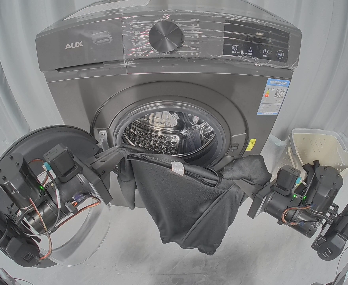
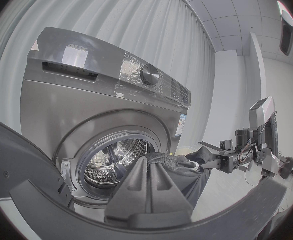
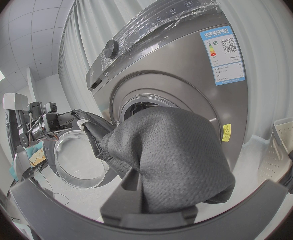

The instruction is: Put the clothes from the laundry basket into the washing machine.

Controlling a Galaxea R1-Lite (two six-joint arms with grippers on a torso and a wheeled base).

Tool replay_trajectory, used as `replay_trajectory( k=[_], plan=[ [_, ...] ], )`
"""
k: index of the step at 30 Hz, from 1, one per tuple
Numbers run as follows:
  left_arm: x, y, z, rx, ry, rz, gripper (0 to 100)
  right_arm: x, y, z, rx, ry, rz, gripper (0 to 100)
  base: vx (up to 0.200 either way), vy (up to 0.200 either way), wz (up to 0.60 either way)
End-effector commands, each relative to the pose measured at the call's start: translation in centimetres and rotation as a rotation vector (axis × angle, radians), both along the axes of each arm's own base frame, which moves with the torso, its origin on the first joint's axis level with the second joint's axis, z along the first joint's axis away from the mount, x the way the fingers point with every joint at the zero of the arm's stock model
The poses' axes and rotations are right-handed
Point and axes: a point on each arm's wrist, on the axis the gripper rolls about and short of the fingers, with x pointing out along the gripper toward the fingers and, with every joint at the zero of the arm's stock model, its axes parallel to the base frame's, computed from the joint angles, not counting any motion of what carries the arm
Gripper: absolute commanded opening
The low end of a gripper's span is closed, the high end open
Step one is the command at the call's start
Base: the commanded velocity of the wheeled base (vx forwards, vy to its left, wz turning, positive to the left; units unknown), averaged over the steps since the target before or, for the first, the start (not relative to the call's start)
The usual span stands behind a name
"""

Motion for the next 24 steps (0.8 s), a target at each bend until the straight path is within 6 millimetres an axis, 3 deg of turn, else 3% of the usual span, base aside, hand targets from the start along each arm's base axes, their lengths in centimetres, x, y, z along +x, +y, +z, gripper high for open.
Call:
replay_trajectory(
  k=[1, 2, 18, 24],
  plan=[
    [0.0, 0.0, -0.1, 0.003, 0.005, -0.002, 0, -0.4, 0.0, 0.4, 0.011, -0.012, 0.011, 0, 0.0, 0.0, 0.0],
    [0.1, 0.0, -0.2, 0.003, 0.007, 0.0, 0, -0.5, -0.1, 0.3, 0.007, -0.005, 0.012, 100, 0.0, 0.0, 0.0],
    [0.2, -0.8, -0.4, 0.007, 0.013, -0.028, 0, -3.7, -2.0, -3.8, -0.141, 0.186, 0.039, 100, 0.0, 0.0, 0.0],
    [0.0, -1.2, -0.5, 0.011, 0.018, -0.043, 0, -3.4, -1.5, -4.8, -0.167, 0.221, 0.059, 100, 0.0, 0.0, 0.0]
  ],
)
